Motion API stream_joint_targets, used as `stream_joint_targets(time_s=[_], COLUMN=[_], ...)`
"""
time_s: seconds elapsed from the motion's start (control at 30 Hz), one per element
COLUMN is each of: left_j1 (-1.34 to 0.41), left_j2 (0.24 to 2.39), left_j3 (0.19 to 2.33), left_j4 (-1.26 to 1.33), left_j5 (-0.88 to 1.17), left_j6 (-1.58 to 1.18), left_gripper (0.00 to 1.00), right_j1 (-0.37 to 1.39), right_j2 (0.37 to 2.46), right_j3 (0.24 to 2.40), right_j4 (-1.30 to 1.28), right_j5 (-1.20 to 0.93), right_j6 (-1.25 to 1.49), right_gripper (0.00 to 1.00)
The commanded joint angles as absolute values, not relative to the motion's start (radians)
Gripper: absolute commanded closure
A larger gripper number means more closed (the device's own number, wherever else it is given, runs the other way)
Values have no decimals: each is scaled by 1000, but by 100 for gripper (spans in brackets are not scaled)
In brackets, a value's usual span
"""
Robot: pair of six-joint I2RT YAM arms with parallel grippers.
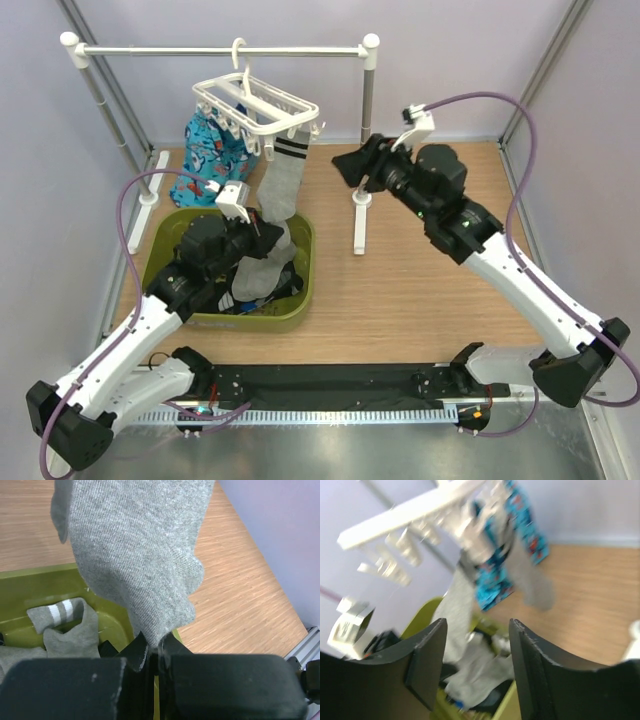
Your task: Remove the socks clipped to the hanger
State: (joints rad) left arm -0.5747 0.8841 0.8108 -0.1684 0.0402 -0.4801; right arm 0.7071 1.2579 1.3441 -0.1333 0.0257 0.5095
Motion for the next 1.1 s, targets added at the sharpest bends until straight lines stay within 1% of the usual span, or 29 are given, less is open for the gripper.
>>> stream_joint_targets(time_s=[0.0, 0.07, 0.1, 0.17, 0.27, 0.33, 0.37, 0.47, 0.57, 0.63, 0.77, 1.07], left_j1=[-572, -572, -572, -572, -574, -572, -572, -572, -572, -574, -574, -572], left_j2=[865, 864, 864, 859, 858, 861, 862, 868, 882, 893, 902, 897], left_j3=[815, 815, 813, 813, 816, 819, 819, 821, 822, 825, 828, 822], left_j4=[-155, -155, -156, -155, -156, -160, -161, -161, -156, -152, -150, -149], left_j5=[72, 78, 81, 86, 97, 100, 101, 107, 109, 109, 112, 110], left_j6=[-494, -497, -497, -499, -497, -500, -499, -502, -503, -505, -506, -508], left_gripper=[100, 100, 100, 100, 100, 100, 100, 100, 100, 100, 100, 100], right_j1=[617, 551, 537, 494, 447, 437, 437, 439, 439, 440, 445, 445], right_j2=[1258, 1304, 1322, 1379, 1455, 1495, 1511, 1575, 1605, 1600, 1589, 1611], right_j3=[1399, 1422, 1428, 1442, 1457, 1483, 1494, 1519, 1520, 1485, 1454, 1465], right_j4=[-213, -192, -174, -100, 52, 148, 169, 241, 278, 339, 380, 449], right_j5=[94, 27, 15, -72, -152, -210, -231, -307, -356, -399, -446, -587], right_j6=[445, 443, 448, 460, 492, 486, 476, 480, 483, 483, 453, 446], right_gripper=[43, 46, 49, 55, 59, 59, 57, 40, 32, 29, 26, 27])
